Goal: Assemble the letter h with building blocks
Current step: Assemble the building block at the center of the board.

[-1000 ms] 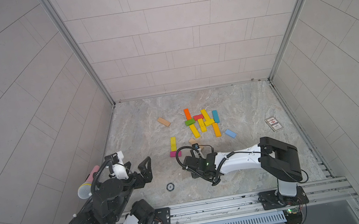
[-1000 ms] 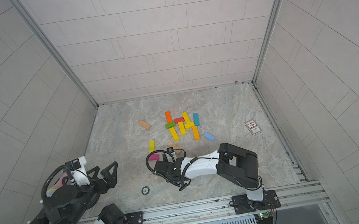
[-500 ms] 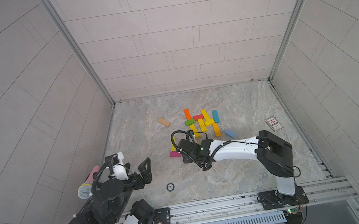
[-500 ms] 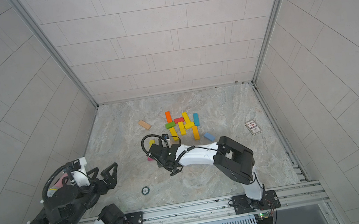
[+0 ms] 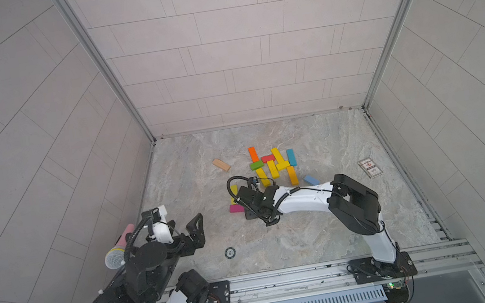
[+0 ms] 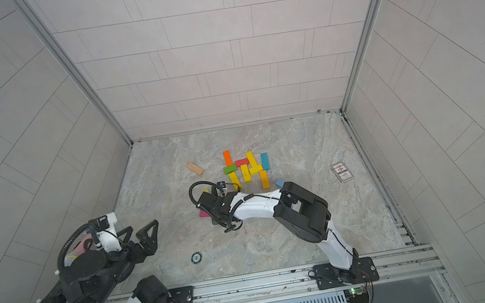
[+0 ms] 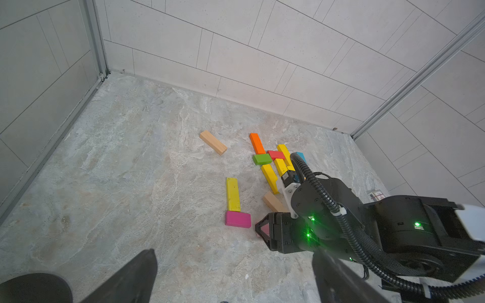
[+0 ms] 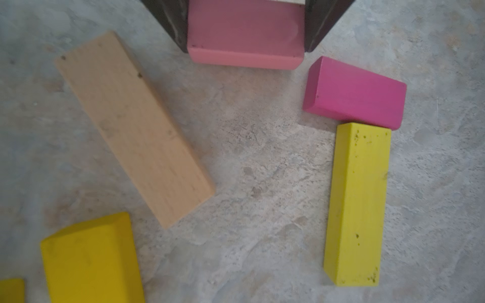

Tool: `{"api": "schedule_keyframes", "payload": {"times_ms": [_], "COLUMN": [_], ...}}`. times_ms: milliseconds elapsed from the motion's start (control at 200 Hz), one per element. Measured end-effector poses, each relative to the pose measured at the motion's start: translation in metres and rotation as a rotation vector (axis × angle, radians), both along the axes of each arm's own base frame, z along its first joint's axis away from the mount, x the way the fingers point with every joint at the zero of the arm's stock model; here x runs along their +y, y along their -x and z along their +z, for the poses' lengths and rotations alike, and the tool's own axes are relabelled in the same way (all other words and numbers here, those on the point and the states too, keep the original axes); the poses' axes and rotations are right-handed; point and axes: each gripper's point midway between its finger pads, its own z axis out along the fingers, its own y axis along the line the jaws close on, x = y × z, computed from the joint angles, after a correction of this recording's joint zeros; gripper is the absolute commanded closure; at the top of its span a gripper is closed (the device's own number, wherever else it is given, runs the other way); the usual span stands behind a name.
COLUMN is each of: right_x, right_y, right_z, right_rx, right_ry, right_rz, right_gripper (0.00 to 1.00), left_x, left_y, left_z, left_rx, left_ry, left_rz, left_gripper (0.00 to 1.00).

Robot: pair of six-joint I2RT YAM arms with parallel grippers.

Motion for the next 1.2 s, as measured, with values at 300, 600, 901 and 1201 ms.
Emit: {"api": "schedule_keyframes", "payload": {"times_ms": [300, 600, 901, 1201], "right_x": [-0.001, 0.0, -0.001, -0.003], "right_y": [-0.008, -0.013, -0.014, -0.016], "right_z": [-0.001, -0.001, -0.001, -0.001], "right_rx": [0.0, -0.006, -0.006, -0.007], "right_ry": [0.002, 0.006, 0.003, -0.001], "right_rz": [-0.016, -0.032, -0.049, -0.066], "right_gripper": [0.43, 0.42, 0.32, 0.23], "left_x": [0.0, 0.001, 0.001, 0.002], "left_y": [0.0, 0.0, 0.0, -0.001], "left_z": [0.0, 0.0, 0.0, 0.0], "left_rx": [-0.001, -0.002, -0.003, -0.004], "left_ry": [-0.002, -0.006, -0.009, -0.01], "left_rz": [0.002, 0.001, 0.004, 0.007], "left_gripper": [0.0, 0.0, 0.0, 0.0]}}
